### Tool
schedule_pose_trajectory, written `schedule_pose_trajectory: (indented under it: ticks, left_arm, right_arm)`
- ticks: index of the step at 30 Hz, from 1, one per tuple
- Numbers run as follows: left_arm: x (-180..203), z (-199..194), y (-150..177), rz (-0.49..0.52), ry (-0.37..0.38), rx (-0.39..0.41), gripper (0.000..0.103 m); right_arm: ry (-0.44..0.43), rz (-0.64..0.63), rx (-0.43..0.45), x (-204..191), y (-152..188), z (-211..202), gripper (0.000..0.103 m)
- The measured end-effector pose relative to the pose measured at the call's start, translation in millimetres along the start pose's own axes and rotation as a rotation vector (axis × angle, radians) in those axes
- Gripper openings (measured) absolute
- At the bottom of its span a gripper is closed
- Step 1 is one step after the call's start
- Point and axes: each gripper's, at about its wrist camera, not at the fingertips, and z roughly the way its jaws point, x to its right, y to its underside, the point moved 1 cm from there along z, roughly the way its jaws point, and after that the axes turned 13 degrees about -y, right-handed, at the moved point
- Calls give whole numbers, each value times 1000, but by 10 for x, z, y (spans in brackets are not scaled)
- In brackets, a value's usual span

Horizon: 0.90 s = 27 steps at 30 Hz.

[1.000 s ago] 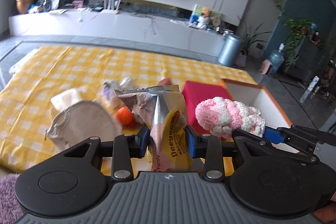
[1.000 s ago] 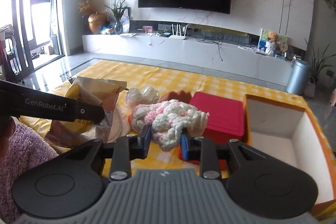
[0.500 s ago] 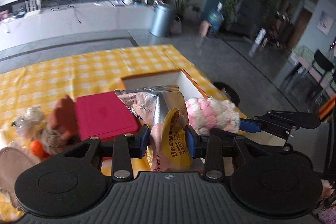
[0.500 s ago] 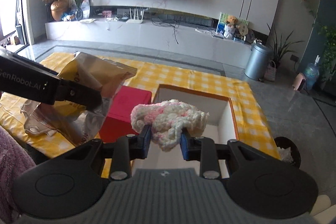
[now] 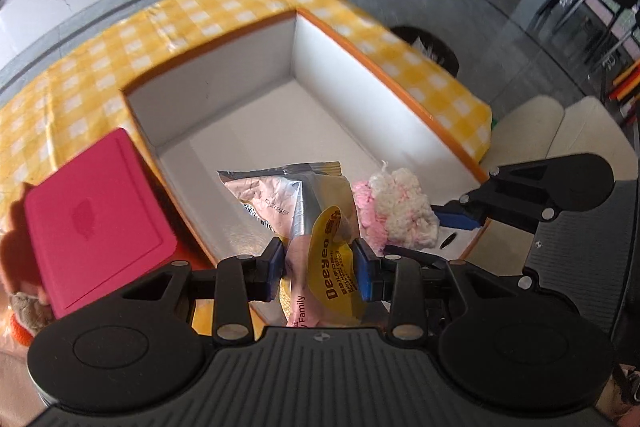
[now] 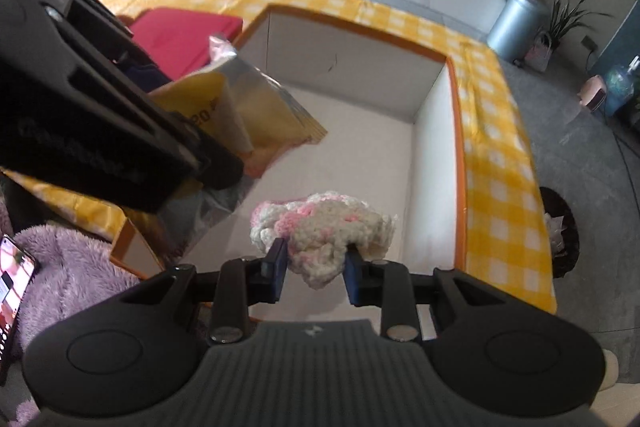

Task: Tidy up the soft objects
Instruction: 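Carry the snack bag and crocheted pad over the open orange box, then open the left gripper to drop the bag while the right drops the pad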

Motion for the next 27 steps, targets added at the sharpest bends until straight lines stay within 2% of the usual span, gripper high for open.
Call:
schedule_pose_trajectory:
  ticks: [9,14,18,21,24,27]
  left_arm:
    - [183,422,-41,86,3,-87,41]
    - [257,503,-32,132,-18,-88,41]
    - [242,540,-33,121,-27,-100,42]
    - [253,526,-35,115,-30,-96,43]
    - [249,442,-42,93,-31,-92,51]
    - [214,303,-57,79,-46,-56,62]
  right_arm:
    - [-45,5,-142,216,-53,398,30]
    - [-64,16,-177,245,-65,502,33]
    - [-70,39,-190,286,-88,548,36]
    - [-63,56,-193,341,-107,569,42]
    - [-61,74,-191,381,-129,536,46]
    - [-41,90,-186,382,-154,432,59]
